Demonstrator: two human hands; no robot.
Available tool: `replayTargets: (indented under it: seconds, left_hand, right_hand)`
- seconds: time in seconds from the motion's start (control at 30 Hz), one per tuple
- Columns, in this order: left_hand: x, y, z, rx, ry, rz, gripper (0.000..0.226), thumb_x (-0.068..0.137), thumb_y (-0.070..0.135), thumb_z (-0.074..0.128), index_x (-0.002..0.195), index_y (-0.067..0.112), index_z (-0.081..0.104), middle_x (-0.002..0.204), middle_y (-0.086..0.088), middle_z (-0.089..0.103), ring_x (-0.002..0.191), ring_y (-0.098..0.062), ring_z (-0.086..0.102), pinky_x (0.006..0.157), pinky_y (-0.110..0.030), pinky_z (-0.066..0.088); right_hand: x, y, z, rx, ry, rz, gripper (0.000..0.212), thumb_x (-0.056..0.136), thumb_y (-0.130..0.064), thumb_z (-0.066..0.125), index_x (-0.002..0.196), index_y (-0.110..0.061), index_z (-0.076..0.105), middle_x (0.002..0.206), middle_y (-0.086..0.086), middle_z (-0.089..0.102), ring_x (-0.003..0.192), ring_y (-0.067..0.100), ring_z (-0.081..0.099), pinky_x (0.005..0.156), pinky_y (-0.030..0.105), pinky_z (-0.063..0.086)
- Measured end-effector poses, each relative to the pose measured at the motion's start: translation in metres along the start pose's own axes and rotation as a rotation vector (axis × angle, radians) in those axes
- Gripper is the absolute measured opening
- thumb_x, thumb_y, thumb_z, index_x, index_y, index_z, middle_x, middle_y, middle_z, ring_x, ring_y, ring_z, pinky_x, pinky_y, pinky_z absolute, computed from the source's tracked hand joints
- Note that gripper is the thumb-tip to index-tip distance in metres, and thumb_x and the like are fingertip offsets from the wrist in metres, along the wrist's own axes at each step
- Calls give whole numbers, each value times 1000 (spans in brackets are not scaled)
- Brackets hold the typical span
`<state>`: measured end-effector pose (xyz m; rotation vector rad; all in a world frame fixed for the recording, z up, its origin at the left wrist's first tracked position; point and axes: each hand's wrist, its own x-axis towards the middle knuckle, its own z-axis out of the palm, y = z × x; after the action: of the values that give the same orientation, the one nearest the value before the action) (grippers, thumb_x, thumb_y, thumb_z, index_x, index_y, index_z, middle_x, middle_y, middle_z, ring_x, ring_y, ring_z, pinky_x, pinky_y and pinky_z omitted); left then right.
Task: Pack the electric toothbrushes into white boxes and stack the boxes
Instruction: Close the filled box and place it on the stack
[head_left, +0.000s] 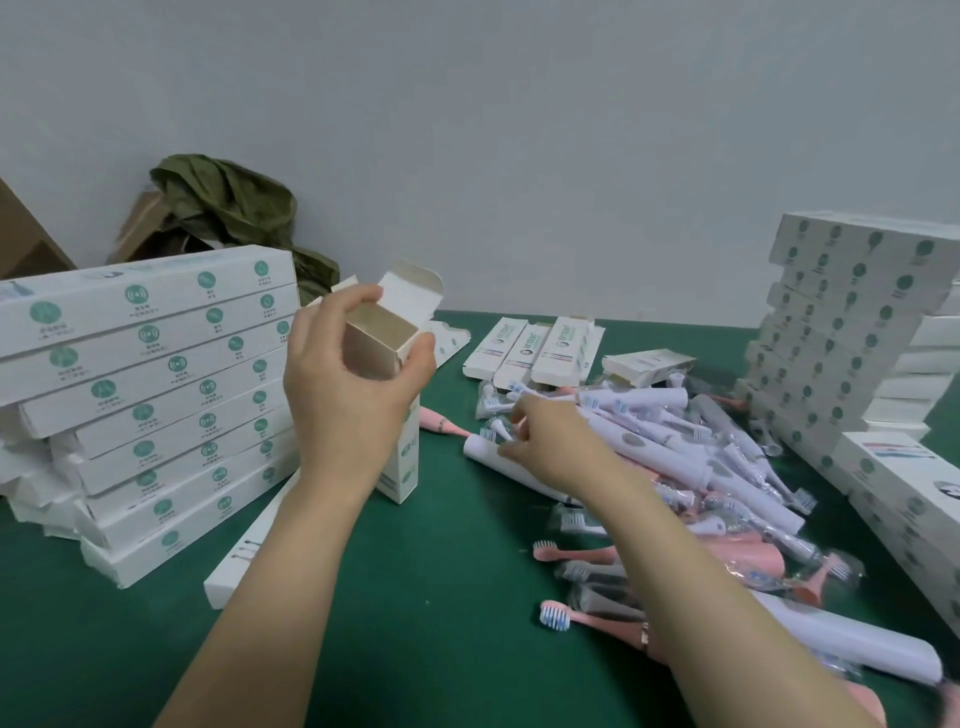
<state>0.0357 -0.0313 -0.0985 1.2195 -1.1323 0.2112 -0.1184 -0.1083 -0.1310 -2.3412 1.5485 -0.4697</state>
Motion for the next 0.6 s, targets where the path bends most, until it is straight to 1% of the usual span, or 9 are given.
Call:
replayTargets:
  seconds: [0.07,0.13,0.2,0.23,0.27,0.33,0.4,0.5,0.6]
  left_hand:
    - [-1,0,1,20,-13,7,41,71,31,73,109,23,60,102,4,49,84,0,41,72,-1,31]
    - [-2,1,1,29,-27,18,41,70,29,74,108,22,61,101,4,48,83,-2,40,71,-1,31]
    - [-5,3,2,22,-39,36,40,70,27,74,108,20,62,101,3,48,82,-2,40,71,0,31]
    - [-6,4,3,14,-40,45,40,70,25,76,107,19,62,101,2,48,81,-2,40,71,1,31]
    - [-6,5,3,7,-38,46,40,71,21,78,107,18,62,101,2,48,82,-2,40,72,2,30]
    - [-5,5,3,-4,-44,27,40,71,18,80,107,20,61,102,3,48,85,-2,41,72,2,30]
    - [-3,5,3,-14,-66,14,41,72,20,80,107,24,60,103,4,48,88,-2,42,72,2,30]
    - [-3,6,4,-4,-62,14,43,70,21,81,108,23,59,104,5,47,91,-2,42,72,4,29]
    - [-9,11,9,24,-69,53,44,67,26,79,107,22,59,104,6,49,92,-1,43,75,5,27]
  right_hand:
    - [1,-2,11,-182,-54,-37,34,89,-34,62,107,-5,56,109,12,61,96,29,57,71,33,40]
    - [3,-4,20,-372,-50,-68,39,88,-32,65,113,-5,55,118,14,56,106,30,54,78,34,40]
    - [2,-6,23,-419,-47,-54,36,89,-27,64,115,-5,54,121,14,55,110,30,53,80,33,40]
    - [1,-6,20,-396,-31,-39,25,90,-26,63,107,-8,57,117,13,58,105,29,55,76,32,39]
    - [0,-7,14,-343,-2,-25,13,91,-25,60,91,-13,57,109,12,61,95,28,57,71,30,38]
    - [0,-7,-4,-197,113,14,29,92,-27,54,66,-17,43,83,7,58,76,27,52,58,29,35]
    - [-1,-9,-26,44,337,-5,26,92,-29,54,71,-15,50,72,0,56,72,27,54,55,30,39]
    - [-9,-14,-55,564,610,-68,14,92,-28,58,94,-14,60,84,-9,62,86,17,63,75,32,52]
    - [-20,-21,-76,979,766,-95,15,89,-22,62,100,-12,60,92,1,67,90,17,66,82,38,56]
